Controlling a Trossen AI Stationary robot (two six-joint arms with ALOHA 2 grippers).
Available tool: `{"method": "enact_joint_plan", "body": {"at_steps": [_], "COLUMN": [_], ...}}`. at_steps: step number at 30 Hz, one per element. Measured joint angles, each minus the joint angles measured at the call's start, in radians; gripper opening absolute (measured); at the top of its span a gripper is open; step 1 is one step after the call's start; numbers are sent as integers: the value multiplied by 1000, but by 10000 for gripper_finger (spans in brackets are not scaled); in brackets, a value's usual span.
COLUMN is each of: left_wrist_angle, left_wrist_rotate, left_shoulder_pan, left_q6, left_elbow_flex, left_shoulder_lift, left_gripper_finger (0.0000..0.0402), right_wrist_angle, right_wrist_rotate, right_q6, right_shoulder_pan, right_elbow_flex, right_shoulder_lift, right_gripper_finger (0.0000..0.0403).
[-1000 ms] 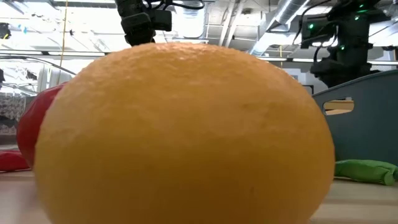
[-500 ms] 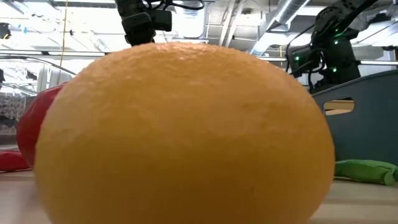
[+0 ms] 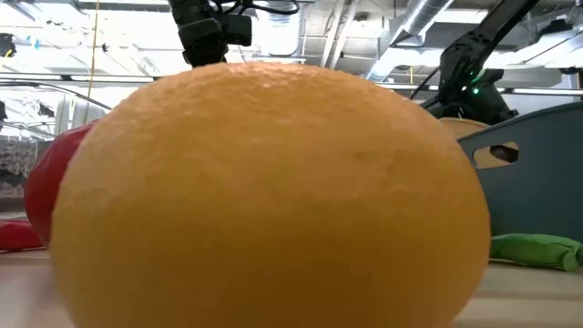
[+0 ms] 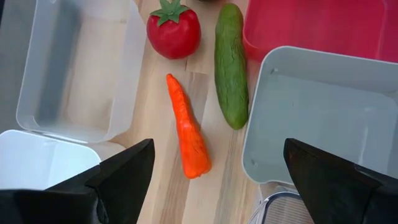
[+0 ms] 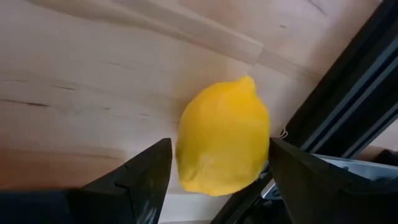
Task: Sort produce into baskets
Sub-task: Put the lemon into the blue bin
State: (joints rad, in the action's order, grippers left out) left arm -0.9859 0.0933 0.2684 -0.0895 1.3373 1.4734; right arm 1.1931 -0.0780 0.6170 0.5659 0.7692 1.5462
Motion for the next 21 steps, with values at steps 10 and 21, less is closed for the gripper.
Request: {"method": "enact_joint_plan", "body": {"at_steps": [10, 21], "left_wrist_angle": [0, 0], "left_wrist_rotate": [0, 0], "left_shoulder_pan": [0, 0], "left_q6": [0, 3], "left_elbow_flex": [0, 0], "left_shoulder_lift": [0, 0], "left_gripper_finger": [345, 345], "right_wrist_angle": [2, 5], "right_wrist_rotate": [1, 5], "right_q6": [0, 3], "right_shoulder_pan": [0, -1], "right_elbow_flex": [0, 0], "right_shoulder_lift": [36, 36], "right_gripper_finger": [272, 209]}}
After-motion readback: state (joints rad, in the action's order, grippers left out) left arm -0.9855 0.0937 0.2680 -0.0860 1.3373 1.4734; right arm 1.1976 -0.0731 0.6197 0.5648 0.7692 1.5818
